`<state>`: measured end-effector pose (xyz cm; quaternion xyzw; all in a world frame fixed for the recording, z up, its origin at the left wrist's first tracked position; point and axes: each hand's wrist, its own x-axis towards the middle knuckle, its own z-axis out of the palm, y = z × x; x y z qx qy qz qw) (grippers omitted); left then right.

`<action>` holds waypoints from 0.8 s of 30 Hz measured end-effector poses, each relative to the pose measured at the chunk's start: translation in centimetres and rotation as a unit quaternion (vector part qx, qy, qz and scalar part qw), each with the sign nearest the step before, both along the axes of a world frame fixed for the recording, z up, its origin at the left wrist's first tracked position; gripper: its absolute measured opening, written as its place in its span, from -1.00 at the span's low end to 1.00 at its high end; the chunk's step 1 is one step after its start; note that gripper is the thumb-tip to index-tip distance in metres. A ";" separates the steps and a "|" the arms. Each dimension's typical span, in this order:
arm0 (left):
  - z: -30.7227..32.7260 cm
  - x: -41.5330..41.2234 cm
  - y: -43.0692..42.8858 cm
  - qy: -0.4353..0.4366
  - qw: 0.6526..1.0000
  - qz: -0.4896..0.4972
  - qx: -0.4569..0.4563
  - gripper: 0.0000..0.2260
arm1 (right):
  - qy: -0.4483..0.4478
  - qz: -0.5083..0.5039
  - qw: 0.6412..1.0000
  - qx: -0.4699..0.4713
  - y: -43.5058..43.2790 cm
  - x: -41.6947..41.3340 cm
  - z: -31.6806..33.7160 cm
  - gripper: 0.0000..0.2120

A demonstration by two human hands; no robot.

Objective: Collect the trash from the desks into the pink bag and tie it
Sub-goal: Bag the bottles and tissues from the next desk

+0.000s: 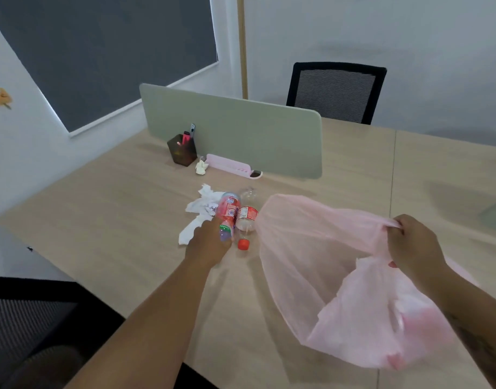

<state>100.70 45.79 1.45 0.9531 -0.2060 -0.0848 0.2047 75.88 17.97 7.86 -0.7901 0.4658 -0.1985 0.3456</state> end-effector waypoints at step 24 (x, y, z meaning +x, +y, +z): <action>-0.3 -4.8 6.5 0.213 0.874 0.259 -0.353 -0.70 | 0.026 0.060 0.997 -0.045 0.4 0.7 2.2 -0.78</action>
